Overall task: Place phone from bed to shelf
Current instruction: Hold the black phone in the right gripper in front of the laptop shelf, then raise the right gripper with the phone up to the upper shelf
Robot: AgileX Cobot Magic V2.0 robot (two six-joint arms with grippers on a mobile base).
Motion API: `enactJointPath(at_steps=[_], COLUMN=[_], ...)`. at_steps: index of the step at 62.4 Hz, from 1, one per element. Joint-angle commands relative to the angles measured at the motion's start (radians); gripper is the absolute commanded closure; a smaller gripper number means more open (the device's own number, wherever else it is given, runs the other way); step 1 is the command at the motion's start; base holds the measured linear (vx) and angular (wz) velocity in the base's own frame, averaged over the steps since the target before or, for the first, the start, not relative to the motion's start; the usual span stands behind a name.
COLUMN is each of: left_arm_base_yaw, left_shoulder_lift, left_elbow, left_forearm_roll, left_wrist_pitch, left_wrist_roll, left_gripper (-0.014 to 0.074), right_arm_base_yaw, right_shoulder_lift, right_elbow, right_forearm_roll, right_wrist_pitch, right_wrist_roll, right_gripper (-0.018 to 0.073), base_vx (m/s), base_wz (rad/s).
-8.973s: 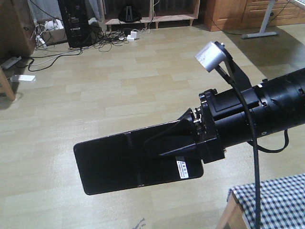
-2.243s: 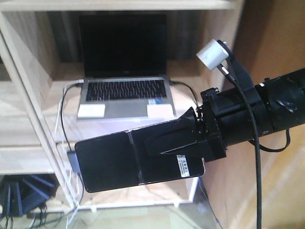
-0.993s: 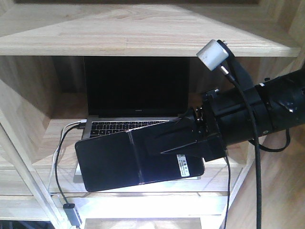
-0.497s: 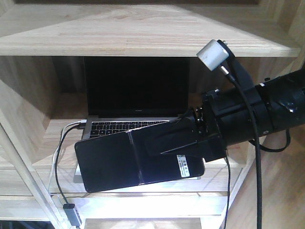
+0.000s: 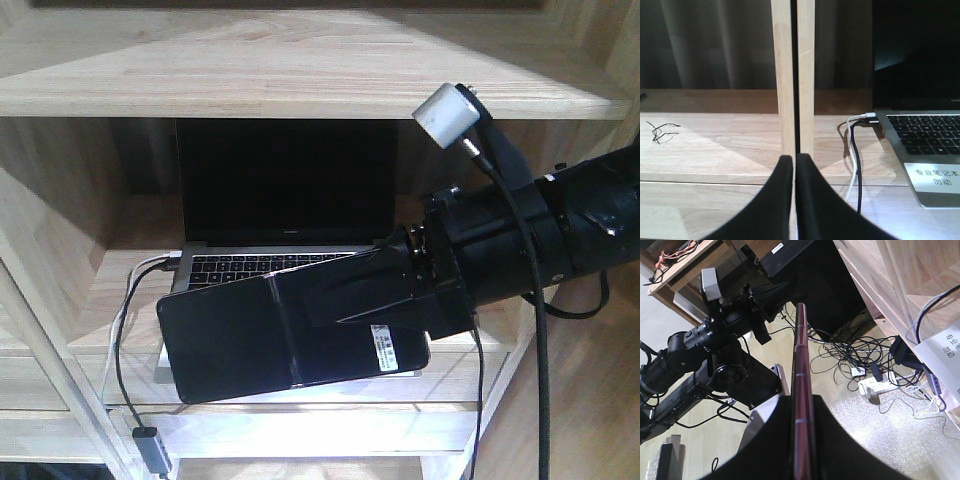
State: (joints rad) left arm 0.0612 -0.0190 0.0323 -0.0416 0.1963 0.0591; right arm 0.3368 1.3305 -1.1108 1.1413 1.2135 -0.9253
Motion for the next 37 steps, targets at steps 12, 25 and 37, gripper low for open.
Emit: enactJointPath(at_steps=[12,25,37], left_arm_base_yaw=[0.000,0.000,0.000], left_shoulder_lift=[-0.008,-0.008,-0.008], left_elbow=[0.007,0.007,0.007], left_forearm_roll=[-0.009,-0.009,-0.009], left_wrist_pitch=[-0.070,-0.070,-0.070], left_wrist_roll=[0.000,0.000,0.000], left_gripper=[0.0595,0.0595,0.0595], right_arm_base_yaw=[-0.006,-0.006,-0.007], right_shoulder_lift=[-0.031,-0.046,-0.046], right_elbow=[-0.033,-0.132,-0.301], right_forearm_roll=[0.114,0.128,0.128], right_wrist_pitch=[0.061,0.073,0.056], right_wrist_roll=[-0.003,0.027,0.052], right_gripper=[0.0561,0.0561,0.0561], base_vx=[0.00,0.00,0.00], base_wz=[0.00,0.00,0.00])
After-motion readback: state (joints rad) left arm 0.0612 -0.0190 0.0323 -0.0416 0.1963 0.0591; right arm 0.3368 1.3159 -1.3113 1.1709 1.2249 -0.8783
